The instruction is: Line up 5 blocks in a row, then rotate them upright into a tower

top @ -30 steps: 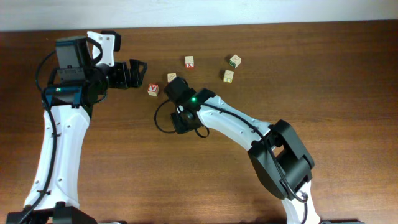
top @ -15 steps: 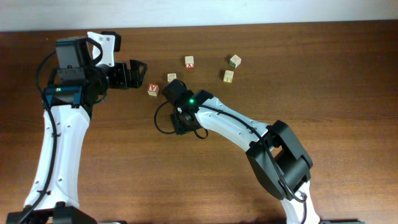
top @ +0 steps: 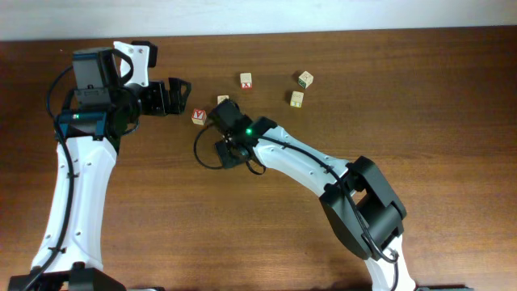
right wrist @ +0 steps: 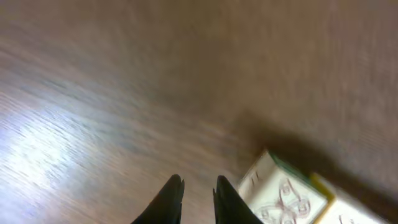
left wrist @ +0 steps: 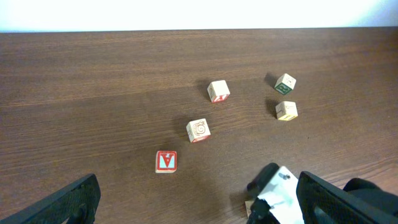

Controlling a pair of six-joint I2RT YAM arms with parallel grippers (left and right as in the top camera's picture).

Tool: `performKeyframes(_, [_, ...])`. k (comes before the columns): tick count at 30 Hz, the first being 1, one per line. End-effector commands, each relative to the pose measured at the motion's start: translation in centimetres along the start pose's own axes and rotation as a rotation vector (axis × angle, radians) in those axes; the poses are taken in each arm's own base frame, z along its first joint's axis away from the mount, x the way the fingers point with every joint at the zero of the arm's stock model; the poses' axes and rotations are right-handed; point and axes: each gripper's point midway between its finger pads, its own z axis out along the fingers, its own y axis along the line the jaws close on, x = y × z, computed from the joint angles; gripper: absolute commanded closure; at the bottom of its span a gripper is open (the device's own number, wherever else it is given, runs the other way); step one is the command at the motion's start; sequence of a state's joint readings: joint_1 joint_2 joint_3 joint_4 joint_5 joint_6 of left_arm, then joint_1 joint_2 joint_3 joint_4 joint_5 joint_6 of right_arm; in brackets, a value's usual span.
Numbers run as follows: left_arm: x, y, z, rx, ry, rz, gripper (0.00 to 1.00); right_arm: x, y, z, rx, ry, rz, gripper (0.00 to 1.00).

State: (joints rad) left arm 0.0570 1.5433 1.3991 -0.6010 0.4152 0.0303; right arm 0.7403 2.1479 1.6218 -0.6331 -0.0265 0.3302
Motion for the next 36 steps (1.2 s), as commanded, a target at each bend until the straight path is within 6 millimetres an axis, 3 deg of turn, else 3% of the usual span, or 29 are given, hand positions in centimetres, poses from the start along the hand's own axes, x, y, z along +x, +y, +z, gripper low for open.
performKeyframes(1, [-0.7, -0.3, -0.2, 0.009, -0.014, 0.024, 0.01, -2.0, 0.5, 0.2, -0.015, -0.069, -0.036, 0.81])
performKeyframes(3, [-0.7, -0.3, -0.2, 0.009, -0.014, 0.024, 0.01, -2.6, 0.0, 0.6, 0.018, -0.097, -0.034, 0.81])
performKeyframes(7, [-0.7, -0.3, -0.2, 0.009, -0.014, 0.024, 0.01, -1.3, -1.0, 1.8, 0.063, -0.052, -0.006, 0.81])
performKeyframes(11, [-0.7, -0.3, -0.2, 0.009, -0.014, 0.024, 0.01, -0.4, -1.8, 1.8, 0.097, -0.017, 0.024, 0.82])
performKeyframes(17, [-0.7, -0.3, -0.2, 0.009, -0.014, 0.024, 0.01, -0.6, -2.0, 1.3, 0.117, -0.017, 0.046, 0.82])
performKeyframes(19, [-0.7, -0.3, -0.2, 0.009, -0.014, 0.024, 0.01, -1.3, -1.7, 0.4, 0.11, -0.031, 0.046, 0.82])
performKeyframes(23, [-0.7, -0.3, -0.2, 0.009, -0.014, 0.024, 0.01, -5.0, -0.8, -6.3, 0.081, -0.125, 0.057, 0.81])
performKeyframes(25, [-0.7, -0.3, -0.2, 0.009, -0.014, 0.024, 0.01, -5.7, -2.5, -8.6, 0.098, -0.139, 0.09, 0.81])
performKeyframes(27, [-0.7, -0.3, -0.2, 0.009, -0.014, 0.024, 0.01, -5.7, -5.1, -8.1, 0.124, -0.125, 0.133, 0.82])
performKeyframes(28, [-0.7, -0.3, -0.2, 0.009, -0.014, 0.024, 0.01, -5.4, -7.0, -7.0, 0.146, -0.101, 0.161, 0.81])
performKeyframes(30, [-0.7, -0.3, -0.2, 0.009, -0.014, 0.024, 0.01, -4.4, -8.6, -4.8, 0.167, -0.053, 0.163, 0.82])
performKeyframes(36, [-0.7, -0.3, -0.2, 0.009, -0.014, 0.024, 0.01, -3.2, -8.6, -1.4, 0.157, 0.004, 0.162, 0.82])
